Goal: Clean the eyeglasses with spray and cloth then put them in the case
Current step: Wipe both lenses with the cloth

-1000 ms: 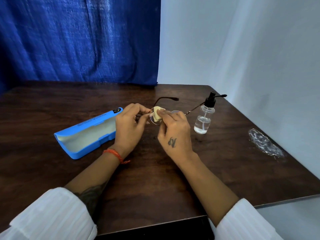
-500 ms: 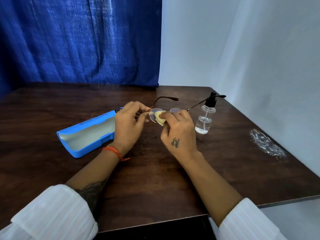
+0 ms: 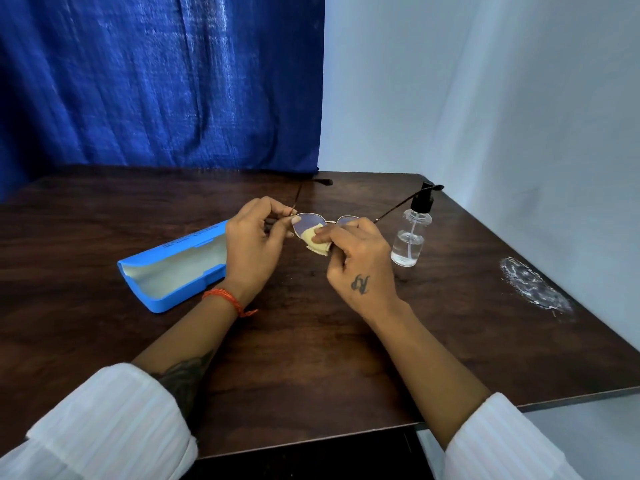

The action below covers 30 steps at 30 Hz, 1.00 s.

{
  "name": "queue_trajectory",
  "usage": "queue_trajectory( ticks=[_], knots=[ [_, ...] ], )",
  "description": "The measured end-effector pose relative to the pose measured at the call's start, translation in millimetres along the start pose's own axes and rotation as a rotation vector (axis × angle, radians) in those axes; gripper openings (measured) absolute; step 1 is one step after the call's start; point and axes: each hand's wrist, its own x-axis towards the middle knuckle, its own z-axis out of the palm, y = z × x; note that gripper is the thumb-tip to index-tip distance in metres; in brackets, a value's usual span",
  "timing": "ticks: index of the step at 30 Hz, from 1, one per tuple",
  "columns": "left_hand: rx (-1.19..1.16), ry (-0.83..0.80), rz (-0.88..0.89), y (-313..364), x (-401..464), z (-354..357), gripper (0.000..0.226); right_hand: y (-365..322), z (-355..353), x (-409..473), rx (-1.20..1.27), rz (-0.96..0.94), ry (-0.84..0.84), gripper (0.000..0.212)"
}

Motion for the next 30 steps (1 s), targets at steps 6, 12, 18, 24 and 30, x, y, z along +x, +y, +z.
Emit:
queue_trajectory(
  ticks=[6,12,18,24,30],
  knots=[
    [0.133,-0.062,0.142,3,0,-1,0.003,0,2,-2,-0.125,-0.016,0.019,0.030],
    [0.198,-0.061,0.178,4,-1,0,0.002,0,5,0,-0.182,0.041,-0.001,0.028],
    [0.216,-0.057,0.159,2,0,0,0.001,0,3,-2,-0.174,-0.010,0.023,0.020],
    [0.160,0.001,0.096,-1,4,-3,0.002,0,-1,-1,0.053,0.055,0.048,0.023],
    [0.010,0.090,-0.083,-2,8,-4,0.006,7,-6,5,0.244,0.526,0.387,0.018]
  ],
)
